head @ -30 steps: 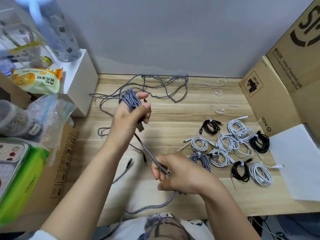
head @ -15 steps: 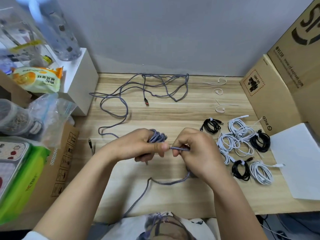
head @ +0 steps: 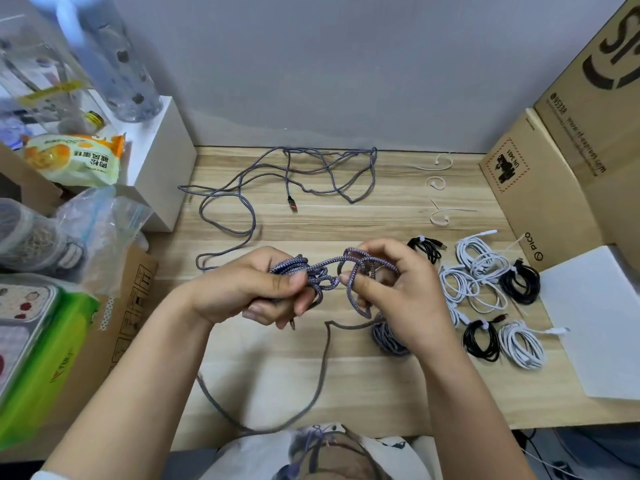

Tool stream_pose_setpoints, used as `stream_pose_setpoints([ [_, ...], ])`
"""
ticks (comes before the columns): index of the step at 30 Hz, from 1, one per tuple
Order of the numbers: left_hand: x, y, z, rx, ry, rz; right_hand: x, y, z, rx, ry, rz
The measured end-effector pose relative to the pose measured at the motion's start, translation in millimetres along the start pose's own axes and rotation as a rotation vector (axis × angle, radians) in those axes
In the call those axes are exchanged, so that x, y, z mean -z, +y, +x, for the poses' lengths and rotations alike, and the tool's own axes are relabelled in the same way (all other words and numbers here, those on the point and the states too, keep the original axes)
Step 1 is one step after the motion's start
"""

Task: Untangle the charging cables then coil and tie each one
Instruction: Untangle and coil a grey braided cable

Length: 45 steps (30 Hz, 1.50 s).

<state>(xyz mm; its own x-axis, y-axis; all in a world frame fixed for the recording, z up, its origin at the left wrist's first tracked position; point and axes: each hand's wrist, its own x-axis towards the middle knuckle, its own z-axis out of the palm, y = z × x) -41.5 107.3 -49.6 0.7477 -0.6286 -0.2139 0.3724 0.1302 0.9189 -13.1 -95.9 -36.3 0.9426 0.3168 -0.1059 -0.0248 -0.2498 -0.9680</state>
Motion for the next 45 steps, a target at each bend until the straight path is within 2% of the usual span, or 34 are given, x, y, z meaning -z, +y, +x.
stream_pose_setpoints([
  [6,2,-4,3,0.006,0.359,0.03,14,-6,-6,-0.09,-0.156,0.05],
  [8,5,-4,1,-0.029,0.408,0.014,17,-7,-7,-0.104,-0.178,0.149],
  [11,9,-2,-5,-0.065,0.408,-0.007,20,-6,-7,-0.106,-0.139,0.24],
  [17,0,8,-6,-0.018,0.4,0.113,17,-5,-3,-0.036,-0.121,0.207],
  [20,-5,8,-3,-0.044,0.396,0.091,12,-6,-2,-0.05,-0.229,0.232],
  [24,-12,8,3,-0.127,0.396,-0.021,-6,1,-2,-0.093,-0.498,0.404],
  [26,-13,7,5,-0.174,0.387,-0.038,-14,8,-2,-0.07,-0.561,0.498],
  [31,-16,3,8,-0.223,0.477,-0.049,-23,13,-2,0.012,-0.401,0.556],
  [39,-16,3,7,-0.206,0.597,-0.112,-25,12,0,-0.233,-0.102,0.718],
  [42,-24,3,12,-0.116,0.708,0.021,-27,10,1,-0.215,-0.085,0.695],
  [45,-29,0,19,-0.096,0.849,0.048,-28,9,2,-0.205,-0.054,0.678],
])
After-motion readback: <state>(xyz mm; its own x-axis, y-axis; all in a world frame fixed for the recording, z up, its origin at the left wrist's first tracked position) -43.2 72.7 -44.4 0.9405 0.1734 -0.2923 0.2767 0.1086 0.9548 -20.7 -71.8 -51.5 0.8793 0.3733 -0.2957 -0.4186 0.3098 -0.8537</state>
